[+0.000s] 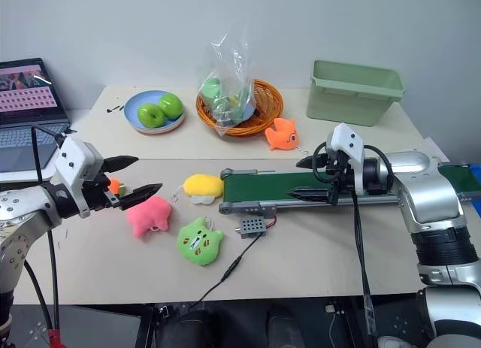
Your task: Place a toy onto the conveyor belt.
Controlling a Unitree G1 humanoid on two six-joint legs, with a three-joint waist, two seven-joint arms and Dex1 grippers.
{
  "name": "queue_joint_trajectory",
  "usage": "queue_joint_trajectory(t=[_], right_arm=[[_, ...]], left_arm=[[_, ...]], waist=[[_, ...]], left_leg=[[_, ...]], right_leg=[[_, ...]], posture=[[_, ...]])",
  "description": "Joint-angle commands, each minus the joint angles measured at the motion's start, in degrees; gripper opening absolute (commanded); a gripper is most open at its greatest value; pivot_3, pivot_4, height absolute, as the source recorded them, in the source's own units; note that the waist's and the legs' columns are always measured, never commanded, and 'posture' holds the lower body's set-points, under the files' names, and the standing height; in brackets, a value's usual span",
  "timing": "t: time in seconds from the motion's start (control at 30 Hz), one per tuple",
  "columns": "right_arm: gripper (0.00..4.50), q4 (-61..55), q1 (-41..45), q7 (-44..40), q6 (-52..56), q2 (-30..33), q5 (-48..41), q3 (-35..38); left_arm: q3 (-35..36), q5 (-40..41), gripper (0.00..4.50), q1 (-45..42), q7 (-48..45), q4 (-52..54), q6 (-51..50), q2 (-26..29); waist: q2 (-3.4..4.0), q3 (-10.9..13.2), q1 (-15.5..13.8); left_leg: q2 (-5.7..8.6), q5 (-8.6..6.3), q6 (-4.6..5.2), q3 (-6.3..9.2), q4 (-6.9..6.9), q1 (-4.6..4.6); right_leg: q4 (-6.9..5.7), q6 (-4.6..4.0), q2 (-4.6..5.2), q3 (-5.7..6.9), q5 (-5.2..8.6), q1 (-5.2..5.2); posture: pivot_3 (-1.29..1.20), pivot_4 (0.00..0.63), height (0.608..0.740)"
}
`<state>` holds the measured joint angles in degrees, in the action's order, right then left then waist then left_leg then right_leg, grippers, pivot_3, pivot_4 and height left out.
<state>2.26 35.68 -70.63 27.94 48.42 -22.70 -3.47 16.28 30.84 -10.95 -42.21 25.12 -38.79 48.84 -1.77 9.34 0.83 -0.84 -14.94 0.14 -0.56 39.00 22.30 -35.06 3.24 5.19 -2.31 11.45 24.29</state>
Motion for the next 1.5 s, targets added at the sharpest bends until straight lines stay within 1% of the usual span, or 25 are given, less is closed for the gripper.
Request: queue_joint_trajectory(t=[0.03, 0.4, 0.5, 0.57, 0.63, 0.8, 0.87, 1.0, 1.07, 1.13, 1.3, 1.4, 1.5], right_arm=[[4.50, -1.5, 0.6, 0.5, -1.0, 0.1, -0.4, 2.3], [4.50, -2.2, 0.2, 0.8, -0.5, 0.1, -1.2, 2.5], [4.50, -2.3, 0.2, 0.4, -0.4, 0.3, -1.4, 2.5], [4.50, -2.1, 0.5, 0.3, -0.5, 0.3, -1.4, 2.3], [4.50, -1.8, 0.7, 0.3, -0.6, 0.2, -1.4, 2.2], [4.50, -0.9, 1.5, -0.1, -1.0, -0.2, -0.8, 1.4], [4.50, -0.6, 2.0, -0.2, -1.1, -0.5, -0.5, 1.1], [4.50, 0.1, 2.4, -0.7, -1.6, -0.7, 0.1, 0.9], [4.50, 0.2, 2.5, -0.7, -1.6, -0.7, 0.3, 0.9], [4.50, 0.0, 2.4, -0.7, -1.5, -0.7, 0.3, 1.0], [4.50, -0.5, 2.2, -0.4, -1.2, -0.4, 0.3, 1.4], [4.50, -1.2, 2.2, -0.4, -0.8, 0.0, 0.1, 1.8], [4.50, -2.6, 1.8, -0.6, 0.2, 0.5, -0.9, 2.5]], left_arm=[[0.0, -1.0, 4.47, -0.4, -0.6, 0.4, 2.4, 0.4], [2.0, 2.0, 4.47, 1.2, -2.3, 1.0, 0.6, 0.4], [5.4, 5.9, 4.47, 1.1, -1.0, -0.3, -3.0, -0.4], [12.1, 9.6, 4.47, 1.6, 0.9, -5.4, -6.5, -1.7], [16.0, 10.5, 4.47, 2.6, 2.3, -9.0, -8.1, -2.1], [22.7, 10.5, 4.47, 1.5, 14.5, -17.9, -14.8, -5.6], [27.0, 13.3, 4.47, -0.7, 19.3, -22.1, -18.4, -8.2], [34.4, 18.4, 4.47, -4.3, 29.3, -25.8, -24.7, -14.6], [38.5, 20.8, 4.47, -5.9, 35.3, -27.5, -25.1, -18.9], [41.1, 22.7, 4.47, -6.5, 39.5, -28.3, -24.6, -22.8], [43.2, 25.0, 4.47, -7.7, 43.8, -32.3, -21.7, -27.3], [43.7, 26.6, 4.47, -8.6, 43.7, -36.3, -20.0, -27.4], [43.7, 27.5, 4.47, -9.0, 42.6, -39.3, -17.9, -26.2]], waist=[[0.00, 0.0, 0.0], [0.00, 0.0, 0.0], [0.00, 0.0, 0.0], [0.00, 0.0, 0.1], [0.00, 0.0, 0.3], [0.00, 0.0, 0.2], [0.00, 0.0, 0.0], [-0.03, 0.0, -0.2], [-0.04, 0.0, -0.2], [-0.04, 0.0, -0.1], [-0.08, 0.0, 0.0], [-0.08, 0.0, 0.0], [-0.08, 0.0, 0.0]], left_leg=[[0.00, 0.00, 0.00, 0.00, 0.00, 0.00], [0.00, 0.00, 0.00, 0.00, 0.00, 0.00], [-0.01, 0.00, 0.00, 0.00, 0.00, 0.00], [-0.01, 0.00, 0.00, 0.00, 0.00, 0.00], [-0.03, 0.00, 0.00, 0.00, 0.00, -0.03], [-0.03, 0.00, 0.00, 0.01, 0.00, -0.05], [-0.01, 0.00, 0.00, 0.02, 0.00, -0.05], [0.01, 0.00, -0.01, 0.11, 0.03, -0.01], [0.04, 0.00, -0.02, 0.15, 0.02, 0.00], [0.04, 0.01, -0.02, 0.20, 0.03, 0.00], [0.05, 0.02, -0.06, 0.28, 0.02, -0.03], [0.06, 0.03, -0.07, 0.20, 0.02, -0.04], [0.08, 0.03, -0.07, 0.17, 0.02, -0.03]], right_leg=[[0.00, 0.00, 0.00, 0.00, 0.00, 0.00], [0.00, 0.00, 0.00, 0.00, 0.00, 0.00], [0.00, 0.00, -0.01, 0.00, 0.00, 0.01], [-0.01, 0.00, 0.00, 0.00, 0.00, 0.01], [-0.03, 0.00, -0.01, 0.00, 0.00, 0.01], [-0.02, 0.00, -0.01, 0.01, 0.00, -0.01], [-0.04, 0.00, 0.00, 0.02, 0.00, -0.02], [-0.05, 0.00, 0.04, 0.09, 0.00, -0.01], [-0.03, 0.00, 0.08, 0.09, -0.01, -0.04], [-0.03, -0.01, 0.09, 0.09, -0.03, -0.04], [-0.07, -0.03, 0.07, 0.07, -0.04, -0.02], [-0.07, -0.04, 0.06, 0.07, -0.04, -0.03], [-0.05, -0.04, 0.06, 0.07, -0.04, -0.03]], posture=[[0.00, 0.150, 0.740], [0.00, 0.150, 0.740], [0.00, 0.150, 0.740], [0.00, 0.150, 0.740], [0.00, 0.150, 0.740], [0.00, 0.150, 0.740], [0.00, 0.150, 0.740], [0.00, 0.150, 0.740], [0.00, 0.150, 0.740], [0.00, 0.150, 0.740], [0.00, 0.150, 0.740], [0.00, 0.150, 0.740], [0.00, 0.150, 0.740]])
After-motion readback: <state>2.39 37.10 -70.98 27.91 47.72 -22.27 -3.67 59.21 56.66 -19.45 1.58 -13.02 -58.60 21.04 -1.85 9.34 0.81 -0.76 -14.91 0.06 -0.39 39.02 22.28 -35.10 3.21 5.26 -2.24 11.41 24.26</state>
